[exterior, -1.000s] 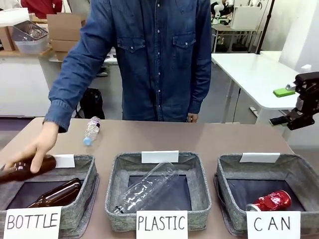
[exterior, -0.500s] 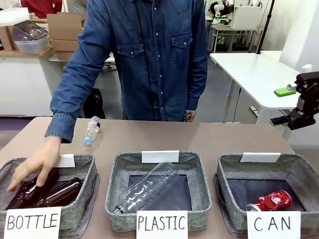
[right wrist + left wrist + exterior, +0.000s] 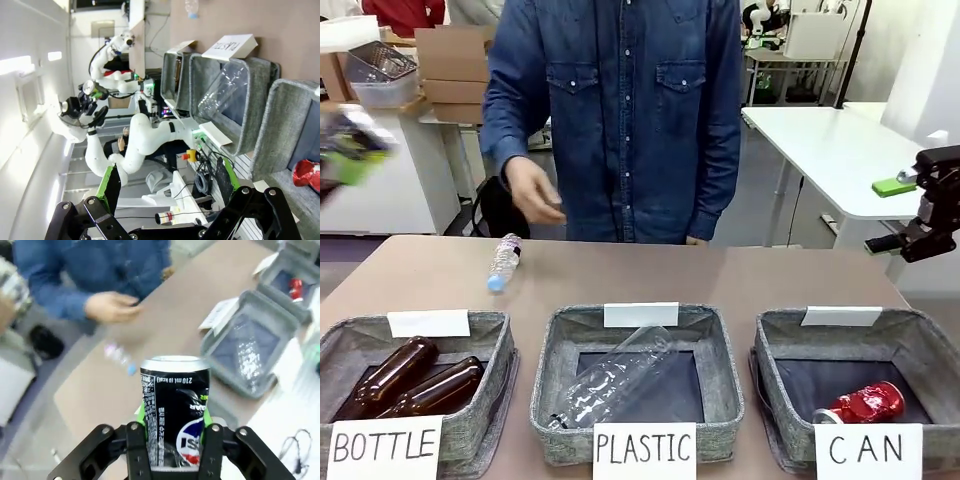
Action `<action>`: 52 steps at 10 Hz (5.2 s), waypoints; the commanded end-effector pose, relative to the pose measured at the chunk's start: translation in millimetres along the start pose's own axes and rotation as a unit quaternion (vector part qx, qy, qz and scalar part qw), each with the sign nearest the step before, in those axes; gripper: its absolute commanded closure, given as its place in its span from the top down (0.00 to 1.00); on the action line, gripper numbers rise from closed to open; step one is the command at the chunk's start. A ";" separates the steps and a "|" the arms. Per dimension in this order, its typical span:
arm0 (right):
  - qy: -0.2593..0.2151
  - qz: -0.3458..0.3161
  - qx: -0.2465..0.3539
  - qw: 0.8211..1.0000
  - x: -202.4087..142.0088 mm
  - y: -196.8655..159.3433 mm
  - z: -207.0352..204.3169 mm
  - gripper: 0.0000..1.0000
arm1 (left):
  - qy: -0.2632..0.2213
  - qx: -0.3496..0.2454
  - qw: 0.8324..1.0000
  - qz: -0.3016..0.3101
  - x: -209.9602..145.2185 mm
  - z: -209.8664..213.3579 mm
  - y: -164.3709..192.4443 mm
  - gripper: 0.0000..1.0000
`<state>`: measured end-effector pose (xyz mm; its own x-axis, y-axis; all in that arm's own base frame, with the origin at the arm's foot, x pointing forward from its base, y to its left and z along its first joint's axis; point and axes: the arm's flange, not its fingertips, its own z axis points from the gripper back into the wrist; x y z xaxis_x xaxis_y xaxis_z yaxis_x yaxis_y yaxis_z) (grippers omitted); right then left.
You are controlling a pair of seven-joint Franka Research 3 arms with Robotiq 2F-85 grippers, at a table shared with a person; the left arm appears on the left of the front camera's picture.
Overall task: Sort the can waste into the basket.
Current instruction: Pick up the can waste from the table and place it in the right Fabric basket.
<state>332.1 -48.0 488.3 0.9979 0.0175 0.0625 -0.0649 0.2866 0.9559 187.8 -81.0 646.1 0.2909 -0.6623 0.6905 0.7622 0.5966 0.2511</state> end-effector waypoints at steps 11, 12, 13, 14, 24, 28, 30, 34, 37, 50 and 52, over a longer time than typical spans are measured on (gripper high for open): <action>-0.166 -0.078 -0.035 0.982 -188.0 -12.2 167.0 1.00 | -0.071 -0.269 0.952 -0.129 217.8 -397.3 -226.7 0.41; -0.166 -0.078 -0.035 0.982 -188.0 -12.2 167.0 1.00 | -0.074 -0.289 0.947 -0.121 230.0 -405.4 -246.4 0.41; -0.166 -0.078 -0.035 0.982 -188.0 -12.2 167.0 1.00 | -0.086 -0.294 0.945 -0.112 236.5 -409.2 -244.5 0.41; -0.166 -0.078 -0.035 0.982 -188.0 -12.2 167.0 1.00 | -0.091 -0.310 0.940 -0.107 240.6 -414.9 -246.6 0.41; -0.166 -0.078 -0.035 0.982 -188.0 -12.2 167.0 1.00 | -0.097 -0.334 0.927 -0.139 234.4 -418.9 -245.6 1.00; -0.166 -0.078 -0.035 0.982 -188.0 -12.2 167.0 1.00 | -0.048 -0.328 0.935 -0.124 236.4 -412.9 -227.7 1.00; -0.141 -0.088 -0.023 0.986 -175.0 -17.2 160.1 1.00 | 0.035 -0.343 0.930 -0.127 230.1 -378.0 -199.3 1.00; -0.045 -0.057 -0.018 0.997 -105.2 -0.8 106.6 1.00 | 0.109 -0.315 0.942 -0.030 187.7 -241.2 -91.8 1.00; 0.000 0.034 -0.029 0.999 -56.0 31.9 36.0 1.00 | 0.091 -0.213 0.966 0.118 131.8 -132.3 -30.6 1.00; 0.014 0.123 0.030 0.992 -0.7 86.8 -42.4 1.00 | -0.048 -0.180 0.756 0.627 -191.6 36.6 115.6 1.00; 0.014 0.123 0.030 0.992 -0.7 86.8 -42.4 1.00 | -0.048 -0.180 0.756 0.627 -191.6 36.6 115.6 1.00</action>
<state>326.6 18.6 559.7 0.9568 0.0928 0.2757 -0.2894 0.2072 0.9345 200.4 125.9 568.9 0.8882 0.3705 0.2718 0.0178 0.5633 -0.8261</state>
